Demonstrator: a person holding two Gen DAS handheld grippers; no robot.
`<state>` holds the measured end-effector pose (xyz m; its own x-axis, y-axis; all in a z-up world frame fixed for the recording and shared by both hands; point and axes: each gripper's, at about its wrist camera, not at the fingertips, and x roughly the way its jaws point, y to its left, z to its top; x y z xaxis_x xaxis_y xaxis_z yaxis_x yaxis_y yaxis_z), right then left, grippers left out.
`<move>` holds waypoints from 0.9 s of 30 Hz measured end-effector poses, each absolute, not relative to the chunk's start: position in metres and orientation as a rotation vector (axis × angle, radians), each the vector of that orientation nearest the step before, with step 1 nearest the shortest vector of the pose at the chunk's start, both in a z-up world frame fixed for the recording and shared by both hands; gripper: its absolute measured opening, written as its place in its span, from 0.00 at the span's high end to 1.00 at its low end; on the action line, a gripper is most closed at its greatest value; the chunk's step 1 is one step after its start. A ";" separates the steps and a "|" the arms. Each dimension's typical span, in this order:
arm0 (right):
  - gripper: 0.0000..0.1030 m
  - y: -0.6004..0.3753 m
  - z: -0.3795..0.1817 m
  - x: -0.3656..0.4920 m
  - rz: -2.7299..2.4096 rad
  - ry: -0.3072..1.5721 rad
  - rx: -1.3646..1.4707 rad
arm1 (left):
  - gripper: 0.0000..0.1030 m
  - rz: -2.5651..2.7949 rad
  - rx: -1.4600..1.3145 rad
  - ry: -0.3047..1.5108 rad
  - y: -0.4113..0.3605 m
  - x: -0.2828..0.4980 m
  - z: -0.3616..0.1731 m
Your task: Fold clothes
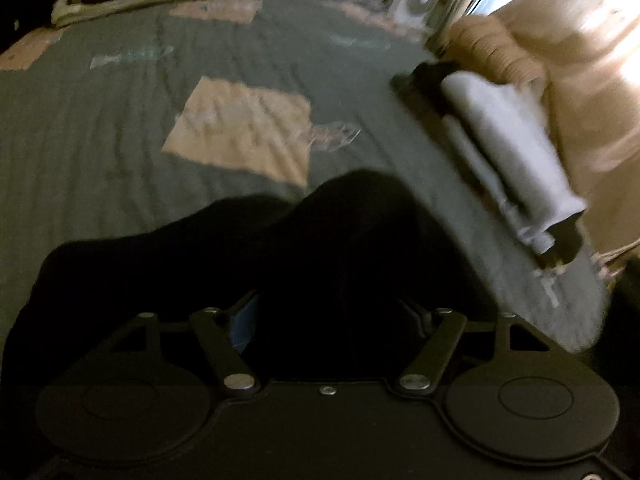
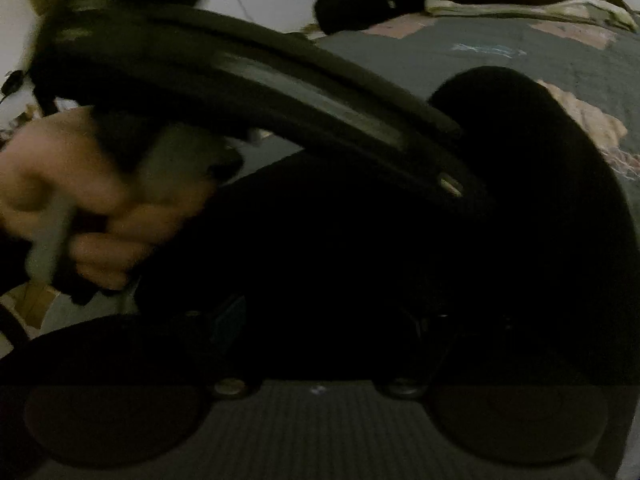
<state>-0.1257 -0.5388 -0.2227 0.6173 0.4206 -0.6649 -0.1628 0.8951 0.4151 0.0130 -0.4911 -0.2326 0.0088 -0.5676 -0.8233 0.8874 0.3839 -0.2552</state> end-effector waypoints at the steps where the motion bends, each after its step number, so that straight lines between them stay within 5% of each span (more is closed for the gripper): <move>1: 0.25 -0.536 -0.220 -0.129 0.354 0.834 0.331 | 0.75 -1.184 0.396 1.044 -0.487 0.015 -0.236; 5: 0.25 -0.536 -0.217 -0.138 0.371 0.821 0.374 | 0.83 -1.212 0.404 1.106 -0.462 0.030 -0.243; 18: 0.25 -0.613 -0.222 -0.118 0.216 0.834 0.801 | 0.84 -1.322 0.166 1.309 -0.396 0.060 -0.262; 27: 0.22 -0.591 -0.249 -0.076 0.151 1.012 0.655 | 0.85 -1.325 0.162 1.326 -0.389 0.063 -0.270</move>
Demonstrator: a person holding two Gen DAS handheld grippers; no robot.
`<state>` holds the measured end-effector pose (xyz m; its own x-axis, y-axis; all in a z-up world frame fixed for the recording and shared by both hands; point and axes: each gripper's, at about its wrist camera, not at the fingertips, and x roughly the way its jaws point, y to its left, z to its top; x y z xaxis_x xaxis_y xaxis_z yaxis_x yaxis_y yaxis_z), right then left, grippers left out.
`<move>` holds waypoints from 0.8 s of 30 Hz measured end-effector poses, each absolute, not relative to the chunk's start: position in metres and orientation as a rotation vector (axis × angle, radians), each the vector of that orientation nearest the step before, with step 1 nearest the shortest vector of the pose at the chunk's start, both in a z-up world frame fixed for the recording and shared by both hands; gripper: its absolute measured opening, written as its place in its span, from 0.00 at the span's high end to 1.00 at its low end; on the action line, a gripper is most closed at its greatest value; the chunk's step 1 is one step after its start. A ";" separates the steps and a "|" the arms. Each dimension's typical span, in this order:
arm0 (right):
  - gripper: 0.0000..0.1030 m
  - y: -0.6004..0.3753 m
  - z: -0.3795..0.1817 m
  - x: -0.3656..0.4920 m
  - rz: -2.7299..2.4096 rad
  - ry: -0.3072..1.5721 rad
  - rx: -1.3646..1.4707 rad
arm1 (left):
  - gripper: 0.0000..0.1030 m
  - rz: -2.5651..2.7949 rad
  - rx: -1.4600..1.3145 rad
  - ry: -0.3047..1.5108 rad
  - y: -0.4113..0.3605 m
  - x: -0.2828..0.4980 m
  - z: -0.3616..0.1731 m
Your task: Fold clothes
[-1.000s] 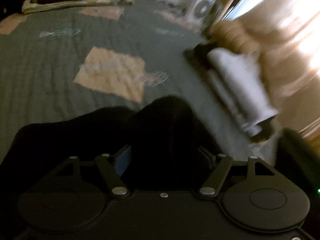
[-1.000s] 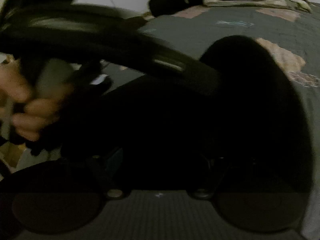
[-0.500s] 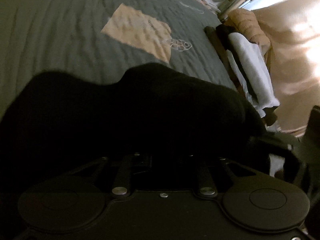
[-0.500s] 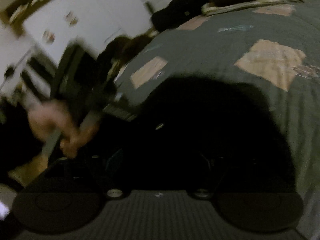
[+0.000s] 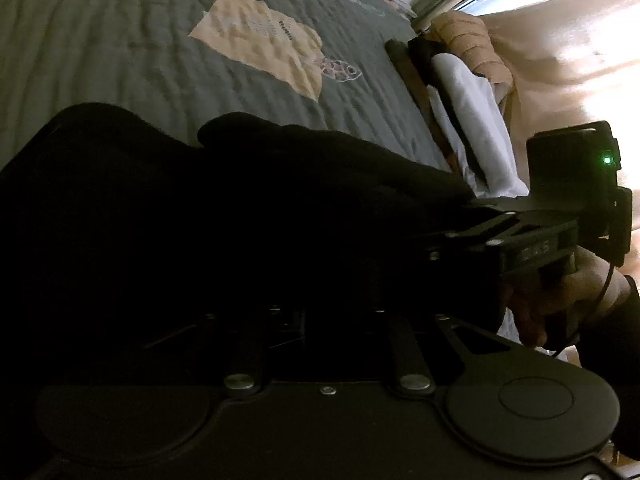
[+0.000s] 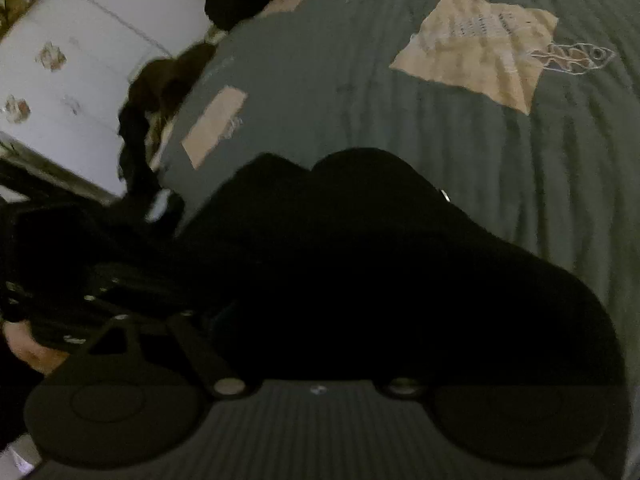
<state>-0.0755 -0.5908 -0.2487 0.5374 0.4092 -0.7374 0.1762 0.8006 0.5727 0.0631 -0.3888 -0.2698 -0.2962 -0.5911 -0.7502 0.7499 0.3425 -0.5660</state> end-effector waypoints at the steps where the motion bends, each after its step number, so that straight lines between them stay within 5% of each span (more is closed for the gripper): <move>1: 0.21 -0.588 -0.252 -0.072 0.156 1.027 0.644 | 0.85 -1.322 0.158 1.330 -0.388 0.064 -0.271; 17: 0.21 -0.574 -0.289 -0.064 0.200 1.161 0.599 | 0.85 -1.325 -0.024 1.366 -0.376 0.075 -0.277; 24: 0.12 -0.554 -0.306 -0.049 0.244 1.193 0.517 | 0.85 -1.307 0.020 1.371 -0.372 0.075 -0.282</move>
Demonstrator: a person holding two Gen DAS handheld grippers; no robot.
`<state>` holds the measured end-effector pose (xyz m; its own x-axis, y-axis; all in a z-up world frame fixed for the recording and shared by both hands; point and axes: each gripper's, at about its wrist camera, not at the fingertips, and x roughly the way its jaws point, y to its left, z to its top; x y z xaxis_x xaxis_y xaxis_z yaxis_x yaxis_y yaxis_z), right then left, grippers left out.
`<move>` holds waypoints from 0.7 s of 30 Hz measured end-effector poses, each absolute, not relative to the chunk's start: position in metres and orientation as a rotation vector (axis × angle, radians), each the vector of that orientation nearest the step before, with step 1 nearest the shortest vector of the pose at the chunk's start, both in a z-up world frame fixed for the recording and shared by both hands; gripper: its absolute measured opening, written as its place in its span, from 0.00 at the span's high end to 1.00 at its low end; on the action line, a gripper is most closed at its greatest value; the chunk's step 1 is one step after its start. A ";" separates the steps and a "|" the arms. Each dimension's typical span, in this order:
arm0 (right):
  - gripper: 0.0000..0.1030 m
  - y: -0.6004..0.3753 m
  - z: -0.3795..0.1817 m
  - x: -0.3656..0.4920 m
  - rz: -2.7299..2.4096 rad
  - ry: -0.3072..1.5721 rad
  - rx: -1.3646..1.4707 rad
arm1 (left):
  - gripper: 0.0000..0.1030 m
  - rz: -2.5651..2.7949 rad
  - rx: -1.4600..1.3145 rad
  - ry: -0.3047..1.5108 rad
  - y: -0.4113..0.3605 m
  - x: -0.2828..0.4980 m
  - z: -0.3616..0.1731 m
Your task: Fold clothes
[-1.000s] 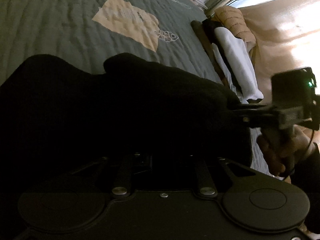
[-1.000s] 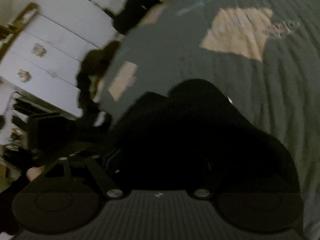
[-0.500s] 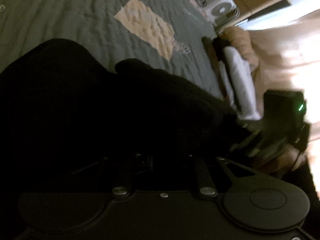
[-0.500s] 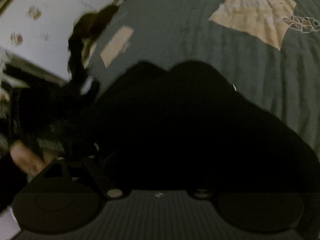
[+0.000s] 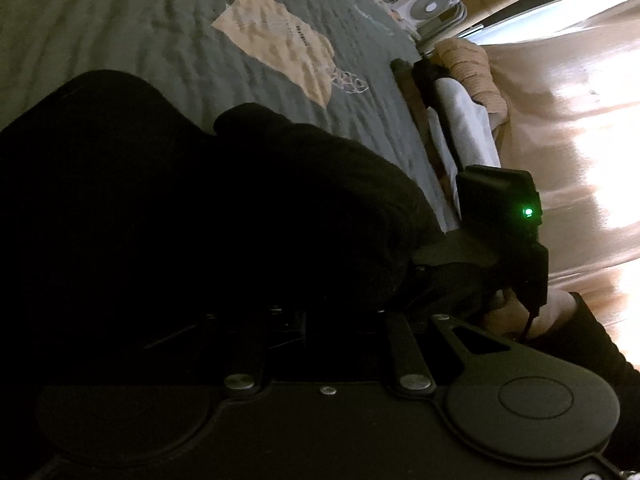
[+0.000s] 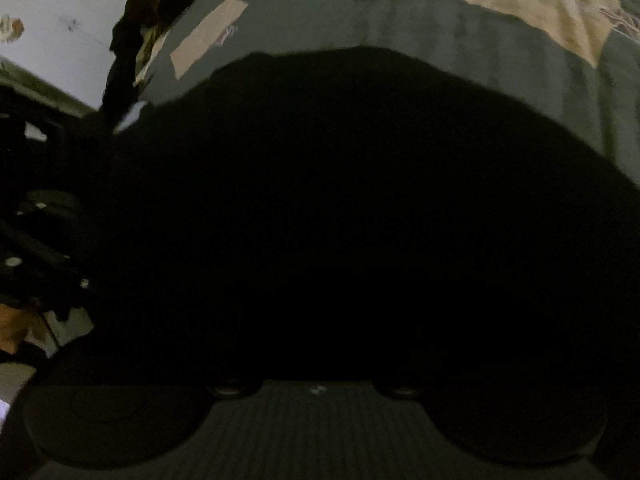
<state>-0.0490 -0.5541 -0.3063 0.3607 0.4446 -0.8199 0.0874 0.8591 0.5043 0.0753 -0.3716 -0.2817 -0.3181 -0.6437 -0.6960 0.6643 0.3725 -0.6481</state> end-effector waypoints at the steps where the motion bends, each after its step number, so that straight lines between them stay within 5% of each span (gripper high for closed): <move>1: 0.12 -0.552 -0.307 -0.049 0.244 1.190 0.508 | 0.85 -1.299 0.024 1.374 -0.371 0.076 -0.283; 8: 0.13 -0.550 -0.311 -0.053 0.246 1.154 0.494 | 0.75 -1.261 0.034 1.375 -0.362 0.079 -0.274; 13: 0.17 -0.555 -0.308 -0.058 0.240 1.136 0.514 | 0.48 -1.308 -0.023 1.285 -0.339 0.085 -0.231; 17: 0.38 -0.550 -0.307 -0.060 0.244 1.119 0.517 | 0.41 -1.278 0.033 1.205 -0.339 0.085 -0.213; 19: 0.57 -0.550 -0.306 -0.061 0.256 1.112 0.530 | 0.41 -1.260 0.084 1.178 -0.344 0.081 -0.209; 20: 0.80 -0.549 -0.305 -0.062 0.261 1.106 0.545 | 0.41 -1.251 0.110 1.164 -0.347 0.079 -0.207; 21: 0.84 -0.547 -0.303 -0.063 0.262 1.100 0.558 | 0.41 -1.248 0.135 1.151 -0.351 0.077 -0.206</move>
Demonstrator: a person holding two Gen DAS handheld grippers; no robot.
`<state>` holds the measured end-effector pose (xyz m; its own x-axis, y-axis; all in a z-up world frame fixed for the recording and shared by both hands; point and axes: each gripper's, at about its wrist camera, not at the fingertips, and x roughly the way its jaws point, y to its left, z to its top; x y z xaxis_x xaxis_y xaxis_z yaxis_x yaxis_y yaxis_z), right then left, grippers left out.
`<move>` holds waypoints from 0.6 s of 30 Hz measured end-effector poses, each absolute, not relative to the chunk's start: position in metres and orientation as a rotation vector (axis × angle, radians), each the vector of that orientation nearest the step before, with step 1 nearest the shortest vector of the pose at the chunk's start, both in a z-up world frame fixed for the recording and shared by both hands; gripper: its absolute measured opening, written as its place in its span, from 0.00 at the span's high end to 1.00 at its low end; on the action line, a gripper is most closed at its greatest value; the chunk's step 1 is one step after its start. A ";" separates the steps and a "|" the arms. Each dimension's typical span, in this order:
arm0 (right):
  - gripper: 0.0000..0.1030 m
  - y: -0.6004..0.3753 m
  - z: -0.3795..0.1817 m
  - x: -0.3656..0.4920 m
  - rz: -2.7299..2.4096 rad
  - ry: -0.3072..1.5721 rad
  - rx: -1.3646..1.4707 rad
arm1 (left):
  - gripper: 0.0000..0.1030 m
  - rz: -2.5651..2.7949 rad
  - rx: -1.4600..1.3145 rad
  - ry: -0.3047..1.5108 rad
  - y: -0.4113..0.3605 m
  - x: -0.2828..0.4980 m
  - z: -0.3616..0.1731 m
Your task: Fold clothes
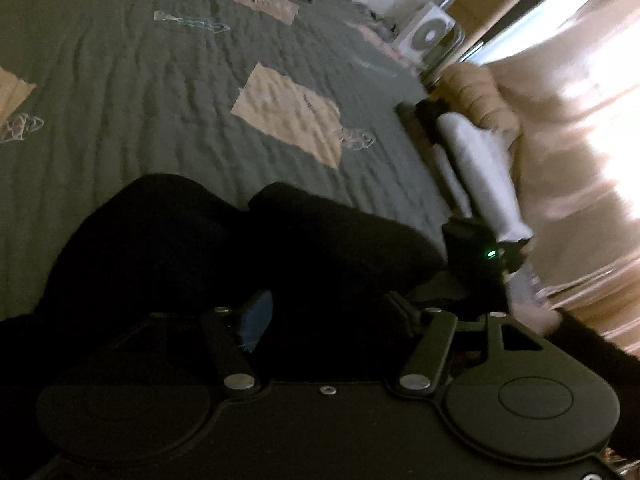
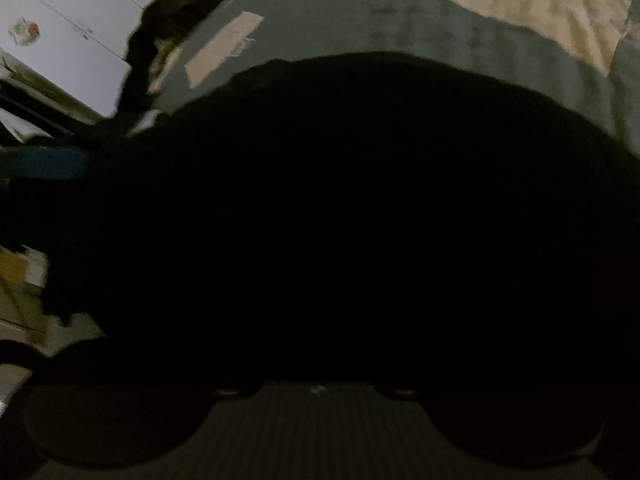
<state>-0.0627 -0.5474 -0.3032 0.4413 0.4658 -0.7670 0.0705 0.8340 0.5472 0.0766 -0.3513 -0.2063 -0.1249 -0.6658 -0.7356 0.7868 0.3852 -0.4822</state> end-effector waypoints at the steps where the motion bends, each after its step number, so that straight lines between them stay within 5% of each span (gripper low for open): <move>1: 0.85 -0.546 -0.302 -0.064 0.263 1.093 0.571 | 0.40 -1.260 0.157 1.142 -0.358 0.073 -0.207; 8: 0.98 -0.545 -0.289 -0.081 0.282 1.057 0.616 | 0.38 -1.285 0.276 1.092 -0.385 0.053 -0.215; 18: 0.98 -0.537 -0.247 -0.118 0.345 0.950 0.677 | 0.35 -1.259 0.159 1.132 -0.366 0.069 -0.210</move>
